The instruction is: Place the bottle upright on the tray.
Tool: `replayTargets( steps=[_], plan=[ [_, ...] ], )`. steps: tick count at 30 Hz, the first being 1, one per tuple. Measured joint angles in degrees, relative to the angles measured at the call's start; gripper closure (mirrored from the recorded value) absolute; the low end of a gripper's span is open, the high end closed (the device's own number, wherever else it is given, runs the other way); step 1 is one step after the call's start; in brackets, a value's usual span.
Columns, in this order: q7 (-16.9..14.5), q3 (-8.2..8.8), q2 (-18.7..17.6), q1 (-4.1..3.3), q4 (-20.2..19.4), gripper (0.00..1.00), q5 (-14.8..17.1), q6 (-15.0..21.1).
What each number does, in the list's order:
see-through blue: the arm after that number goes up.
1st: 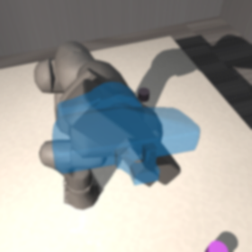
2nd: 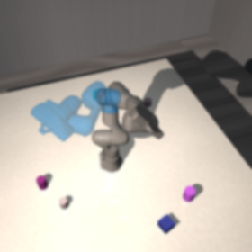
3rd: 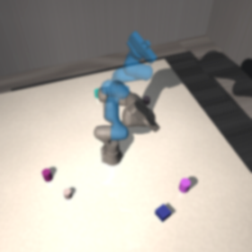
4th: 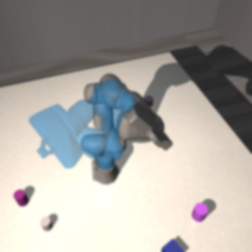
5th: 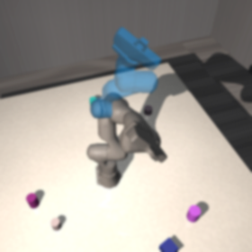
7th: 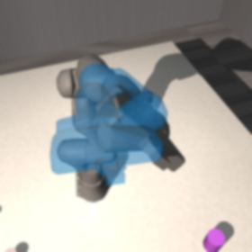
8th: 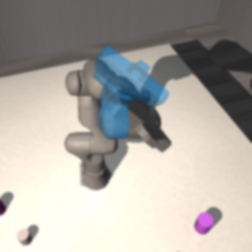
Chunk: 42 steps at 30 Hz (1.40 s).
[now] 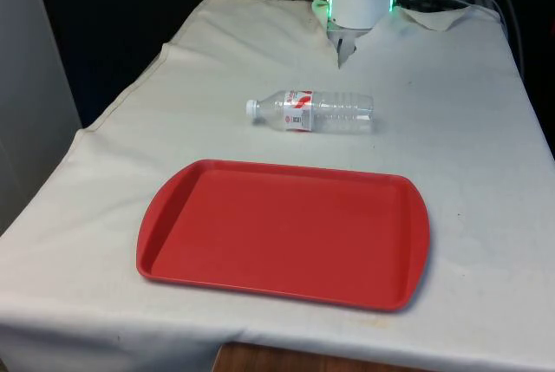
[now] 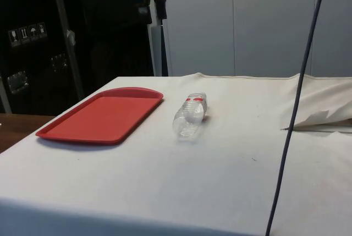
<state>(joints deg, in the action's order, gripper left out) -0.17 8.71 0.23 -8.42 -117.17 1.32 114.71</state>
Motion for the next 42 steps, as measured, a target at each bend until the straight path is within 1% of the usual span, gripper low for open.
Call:
replayTargets(
  steps=[2,10,13,19,20,26,33,35,42],
  plan=[
    [0.00,0.00,0.11,0.00,-0.40,0.00,0.00,0.40],
    [0.52,0.00,1.09,0.00,-4.93,0.00,0.06,5.50],
    [0.57,0.00,1.20,0.00,-5.39,0.00,0.06,6.02],
    [0.97,0.00,1.78,0.06,-8.54,0.00,0.06,9.91],
    [0.97,0.00,1.78,0.06,-8.54,0.00,0.06,9.91],
    [1.38,0.00,2.35,0.06,-11.40,0.00,0.06,13.35],
    [1.89,0.00,2.75,0.11,-13.24,0.00,0.06,15.07],
    [2.41,0.00,2.92,0.11,-14.04,0.00,0.06,15.99],
    [4.13,0.00,2.92,0.11,-15.01,0.00,0.06,17.36]
  ],
)
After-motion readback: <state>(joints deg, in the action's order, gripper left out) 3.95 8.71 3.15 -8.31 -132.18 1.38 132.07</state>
